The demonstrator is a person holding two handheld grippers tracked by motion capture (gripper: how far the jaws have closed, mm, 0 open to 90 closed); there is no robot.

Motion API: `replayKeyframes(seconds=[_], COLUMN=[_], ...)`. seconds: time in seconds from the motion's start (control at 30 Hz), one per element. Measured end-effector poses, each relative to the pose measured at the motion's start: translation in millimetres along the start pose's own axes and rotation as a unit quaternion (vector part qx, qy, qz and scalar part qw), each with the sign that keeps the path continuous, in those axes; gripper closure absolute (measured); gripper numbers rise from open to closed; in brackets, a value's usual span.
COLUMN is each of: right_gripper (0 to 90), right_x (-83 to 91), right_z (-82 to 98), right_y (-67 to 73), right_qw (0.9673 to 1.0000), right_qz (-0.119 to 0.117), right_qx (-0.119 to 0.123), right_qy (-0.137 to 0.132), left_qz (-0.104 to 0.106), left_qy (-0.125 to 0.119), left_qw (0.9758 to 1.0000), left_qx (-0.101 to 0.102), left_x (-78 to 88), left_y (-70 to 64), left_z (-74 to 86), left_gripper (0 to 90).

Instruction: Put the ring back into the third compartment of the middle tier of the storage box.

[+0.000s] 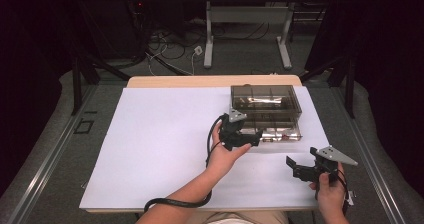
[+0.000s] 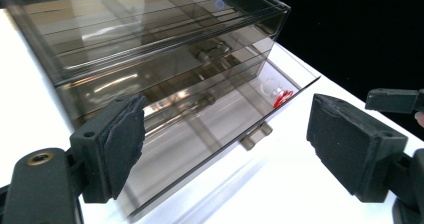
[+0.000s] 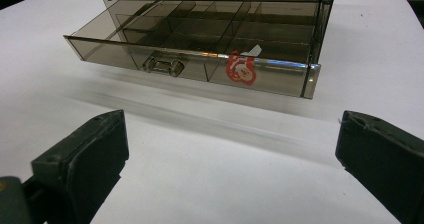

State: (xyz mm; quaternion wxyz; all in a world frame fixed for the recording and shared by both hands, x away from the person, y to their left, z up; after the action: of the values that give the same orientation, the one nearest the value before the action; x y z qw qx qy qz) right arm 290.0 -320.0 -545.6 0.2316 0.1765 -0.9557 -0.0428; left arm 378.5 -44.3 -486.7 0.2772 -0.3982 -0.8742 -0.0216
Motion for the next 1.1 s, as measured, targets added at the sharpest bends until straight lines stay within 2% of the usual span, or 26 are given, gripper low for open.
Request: replayKeyframes(seconds=[0.1,0.13,0.4,0.5,0.67,0.7,0.77,0.93,1.03,1.1], right_gripper=[0.3,0.3,0.3,0.3,0.3,0.2,0.2,0.2,0.1,0.1], right_x=[-0.1,-0.1,-0.4,0.0,-0.4,-0.4,-0.5,-0.1,-0.5,-0.1], right_z=[0.2,0.2,0.5,0.6,0.7,0.6,0.7,0.9,0.9,1.0], right_y=[0.2,0.5,0.7,0.7,1.8,1.5,2.0,3.3,3.2,3.4], right_qw=[1.0,1.0,1.0,1.0,1.0,1.0,1.0,1.0,1.0,1.0], right_qz=[0.0,-0.001,-0.002,0.0,0.001,-0.001,0.001,0.001,0.0,0.0], right_qx=[0.0,-0.001,-0.002,-0.001,0.0,0.004,0.004,0.0,0.004,0.005], right_qy=[0.001,0.0,-0.003,-0.003,0.0,0.0,-0.001,0.005,0.0,0.003], left_qz=[-0.005,-0.009,-0.03,-0.039,-0.045,-0.048,-0.053,-0.061,-0.068,-0.07], left_qy=[-0.002,-0.005,-0.011,-0.012,-0.017,-0.017,-0.022,-0.019,-0.02,-0.02], left_qw=[1.0,0.9999,0.9994,0.999,0.998,0.9982,0.9975,0.9972,0.9969,0.9966], left_qx=[0.002,-0.003,0.015,0.018,0.041,0.033,0.041,0.04,0.035,0.039], left_x=[8.1,11.1,36.2,45.9,64.2,68.5,75.5,90.6,98.9,103.8], left_y=[5.4,8.0,28.6,35.9,44.3,47.0,49.7,58.8,64.9,68.8], left_z=[3.8,5.2,23.4,29.7,40.1,42.0,45.9,56.8,66.0,71.4], left_gripper=[12.3,10.3,0.3,0.2,0.2,0.2,0.1,0.1,0.1,0.1])
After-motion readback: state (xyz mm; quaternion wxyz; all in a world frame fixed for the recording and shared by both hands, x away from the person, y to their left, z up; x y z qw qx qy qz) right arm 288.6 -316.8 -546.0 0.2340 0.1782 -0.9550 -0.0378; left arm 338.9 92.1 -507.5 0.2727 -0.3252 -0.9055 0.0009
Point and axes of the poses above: each handheld gripper's, and its own axes: x roughly backward along the jaws, z roughly out of its underside, y roughly to its left, the point moved 1 cm from there along -x, roughly forward along the jaws, and after that the axes turned 2 degrees about -x, right-handed, at the moved point
